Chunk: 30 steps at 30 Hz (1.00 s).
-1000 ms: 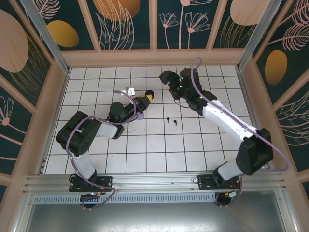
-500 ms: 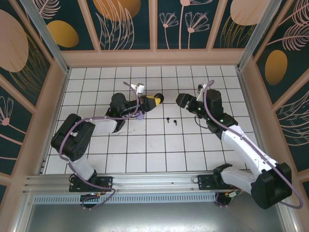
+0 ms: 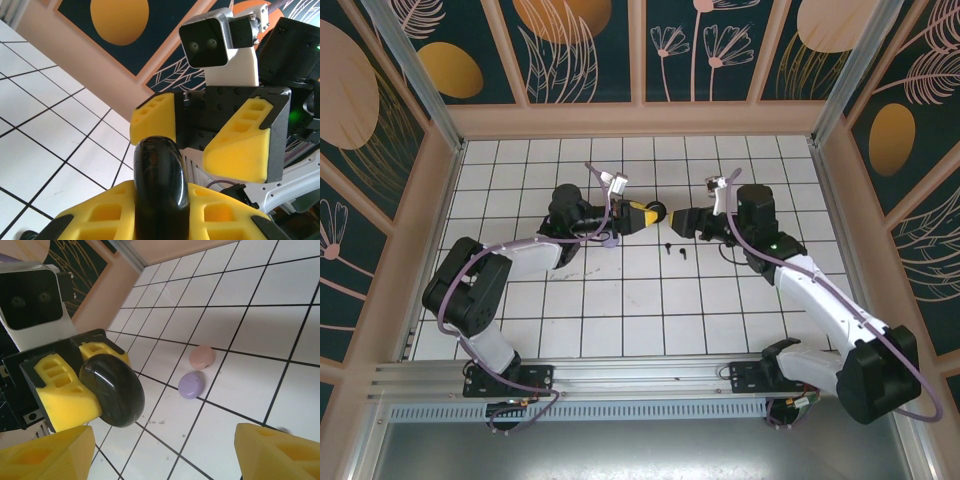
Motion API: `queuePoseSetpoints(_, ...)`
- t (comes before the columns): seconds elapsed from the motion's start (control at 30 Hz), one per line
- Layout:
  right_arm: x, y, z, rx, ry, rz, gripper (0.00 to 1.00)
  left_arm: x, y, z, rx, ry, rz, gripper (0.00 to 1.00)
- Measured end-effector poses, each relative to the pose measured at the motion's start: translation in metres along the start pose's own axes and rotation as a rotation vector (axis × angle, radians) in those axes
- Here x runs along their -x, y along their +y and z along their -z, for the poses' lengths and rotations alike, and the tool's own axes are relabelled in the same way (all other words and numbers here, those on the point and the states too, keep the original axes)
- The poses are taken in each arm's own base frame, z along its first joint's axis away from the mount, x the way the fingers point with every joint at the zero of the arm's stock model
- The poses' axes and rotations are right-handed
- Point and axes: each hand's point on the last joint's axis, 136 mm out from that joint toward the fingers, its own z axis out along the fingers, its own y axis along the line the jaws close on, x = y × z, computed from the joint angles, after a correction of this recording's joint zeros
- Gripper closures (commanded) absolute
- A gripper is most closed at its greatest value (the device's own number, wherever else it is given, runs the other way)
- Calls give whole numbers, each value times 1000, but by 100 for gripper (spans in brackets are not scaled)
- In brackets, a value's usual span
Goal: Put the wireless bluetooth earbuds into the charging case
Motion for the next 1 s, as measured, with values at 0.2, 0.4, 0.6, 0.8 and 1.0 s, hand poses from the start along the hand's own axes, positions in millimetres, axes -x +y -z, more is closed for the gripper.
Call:
queuePoseSetpoints(0.2, 0, 7, -10, 31, 24, 8, 28, -3, 1, 0, 0, 16, 10, 100)
queuePoseSetpoints(0.4, 6, 14, -20, 48, 28, 20, 31, -2, -1, -1, -7, 22, 9, 100)
queuePoseSetpoints(0.6, 6, 7, -28, 35, 30, 19, 43, -4, 1, 1, 3, 29, 24, 100)
queuePoseSetpoints(0.8, 9, -13, -24, -2, -1, -3, 49, -3, 0, 2, 8, 30, 27, 100)
queuePoseSetpoints(1.0, 0, -37, -22, -68, 0, -39, 49, 3, -10, 4, -9, 24, -2, 100)
